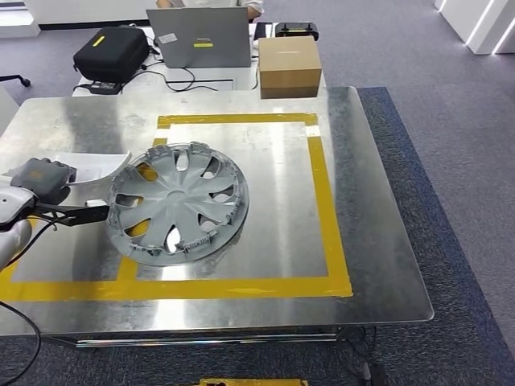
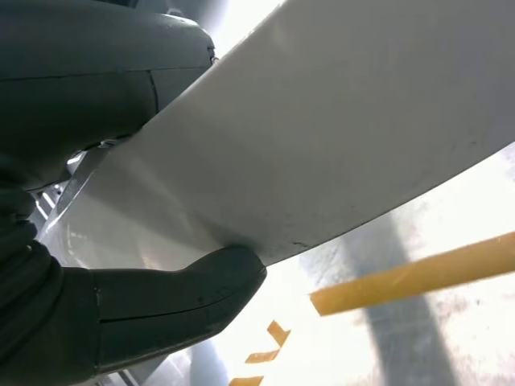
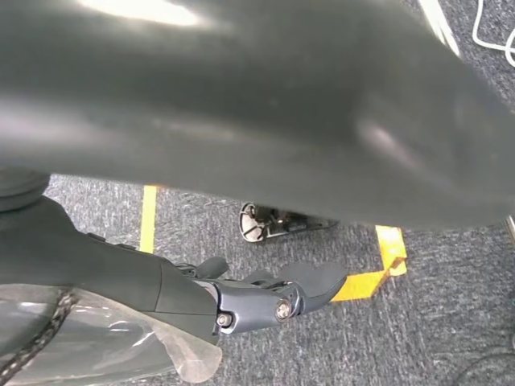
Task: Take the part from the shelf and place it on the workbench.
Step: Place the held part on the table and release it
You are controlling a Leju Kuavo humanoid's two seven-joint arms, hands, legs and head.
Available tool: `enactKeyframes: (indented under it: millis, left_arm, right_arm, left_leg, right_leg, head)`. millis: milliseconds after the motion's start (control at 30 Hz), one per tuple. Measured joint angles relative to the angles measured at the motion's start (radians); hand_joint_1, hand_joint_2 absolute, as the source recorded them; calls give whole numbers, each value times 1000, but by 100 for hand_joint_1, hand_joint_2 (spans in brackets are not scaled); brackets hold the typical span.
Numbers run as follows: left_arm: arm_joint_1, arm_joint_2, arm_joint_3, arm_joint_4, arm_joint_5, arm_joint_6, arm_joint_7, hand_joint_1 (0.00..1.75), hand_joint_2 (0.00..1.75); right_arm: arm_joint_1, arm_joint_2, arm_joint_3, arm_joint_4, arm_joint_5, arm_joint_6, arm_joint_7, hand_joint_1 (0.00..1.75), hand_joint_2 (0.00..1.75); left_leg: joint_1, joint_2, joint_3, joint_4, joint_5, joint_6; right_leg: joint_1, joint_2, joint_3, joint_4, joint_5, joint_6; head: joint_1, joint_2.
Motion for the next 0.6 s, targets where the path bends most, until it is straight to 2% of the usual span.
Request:
enactKeyframes:
  millis: [67, 133, 233, 300, 333, 400, 433, 467, 500, 533, 600]
  left_arm:
    - [1, 1, 2, 1, 0, 9, -1, 175, 175]
    - [1, 1, 3, 1, 0, 23, -5, 175, 175]
    - [6, 2, 4, 1, -1, 35, -10, 175, 175]
    - [7, 2, 5, 1, -1, 37, -10, 175, 175]
    - [6, 1, 6, 1, -1, 38, -10, 175, 175]
    - [7, 0, 8, 1, -1, 39, -10, 175, 175]
    - [8, 0, 8, 1, -1, 39, -10, 175, 175]
    - [9, -1, 8, 1, -1, 39, -10, 175, 175]
    - [10, -1, 8, 1, -1, 39, -10, 175, 175]
    - [10, -1, 9, 1, -1, 41, -10, 175, 175]
    - [11, 0, 11, 1, 0, 68, -11, 175, 175]
  right_arm:
    - [0, 0, 0, 0, 0, 0, 0, 0, 0]
    - [-2, -1, 0, 0, 0, 0, 0, 0, 0]
    - [-1, -1, 0, 0, 0, 0, 0, 0, 0]
    - [-1, -1, 0, 0, 0, 0, 0, 0, 0]
    - [-2, -1, 0, 0, 0, 0, 0, 0, 0]
    - [-2, -1, 0, 0, 1, 0, 0, 0, 0]
    - [-1, -1, 0, 0, 1, 0, 0, 0, 0]
    - [0, -1, 0, 0, 1, 0, 0, 0, 0]
    - [1, -1, 0, 0, 1, 0, 0, 0, 0]
    - [1, -1, 0, 0, 1, 0, 0, 0, 0]
    - [-1, -1, 0, 0, 8, 0, 1, 0, 0]
  left_leg:
    - [3, 1, 65, -131, 66, -1]
    - [1, 1, 113, -232, 96, 5]
    - [-3, 0, 117, -249, 96, 25]
    - [0, 1, 118, -254, 100, 39]
    - [2, 2, 119, -256, 101, 45]
    - [1, 3, 117, -256, 102, 51]
    - [0, 3, 116, -256, 102, 52]
    - [0, 3, 116, -255, 102, 52]
    - [-1, 2, 117, -255, 102, 52]
    - [-1, 2, 118, -255, 101, 51]
    - [-3, 1, 119, -254, 100, 48]
  right_leg:
    - [-1, 0, 0, 6, -4, 5]
    - [2, 1, -4, 14, -9, 13]
    - [3, 2, -8, 15, -8, 28]
    - [2, 1, -23, 38, -28, 39]
    - [1, 0, -44, 80, -53, 44]
    - [0, 0, -110, 221, -117, 49]
    - [-1, 0, -141, 284, -139, 50]
    - [-1, 0, -157, 317, -143, 50]
    - [-1, 0, -154, 307, -126, 49]
    - [-1, -1, -129, 254, -93, 47]
    - [0, 0, -51, 104, -31, 39]
  head:
    - [0, 0]
    - [0, 0]
    - [-1, 0]
    - [1, 0]
    - [2, 0]
    - [4, 0]
    - [4, 0]
    - [4, 0]
    - [4, 0]
    - [4, 0]
    - [4, 0]
